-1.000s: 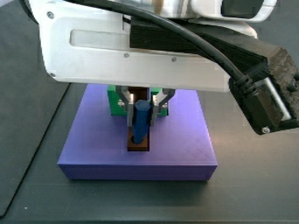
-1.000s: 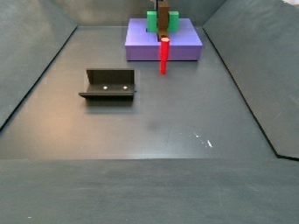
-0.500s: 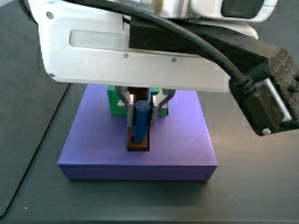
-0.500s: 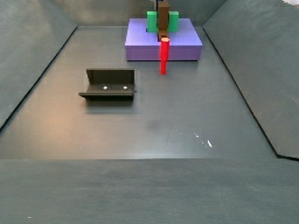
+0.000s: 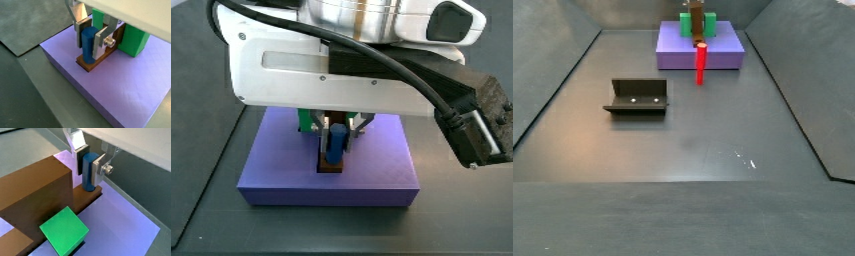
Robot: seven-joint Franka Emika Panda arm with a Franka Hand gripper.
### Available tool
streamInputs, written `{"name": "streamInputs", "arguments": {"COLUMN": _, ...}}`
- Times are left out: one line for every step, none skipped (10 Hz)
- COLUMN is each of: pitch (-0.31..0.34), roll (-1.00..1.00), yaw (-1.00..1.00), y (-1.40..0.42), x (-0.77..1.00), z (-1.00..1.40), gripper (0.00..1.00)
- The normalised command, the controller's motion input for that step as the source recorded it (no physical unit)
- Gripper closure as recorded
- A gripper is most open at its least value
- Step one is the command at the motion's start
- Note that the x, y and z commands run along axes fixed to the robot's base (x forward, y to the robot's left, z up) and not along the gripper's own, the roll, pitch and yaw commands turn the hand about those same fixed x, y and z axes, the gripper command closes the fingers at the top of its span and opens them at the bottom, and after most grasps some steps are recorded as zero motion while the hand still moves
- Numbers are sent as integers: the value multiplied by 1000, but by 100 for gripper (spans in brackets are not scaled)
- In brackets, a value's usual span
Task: Pick up the blue object. Move up. Place the blue object on the fixture. Regrasp the blue object. Move to above the board. Insert the blue object.
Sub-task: Insert the blue object.
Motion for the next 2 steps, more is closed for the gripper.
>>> {"name": "streamInputs", "arguments": {"pitch": 0, "roll": 66, "yaw": 0, "y": -3, "x": 0, "z": -220, "gripper": 100}}
{"name": "streamInputs", "arguments": {"pitch": 0, "roll": 0, "yaw": 0, "y": 0, "x": 0, "z": 0, "gripper": 100}}
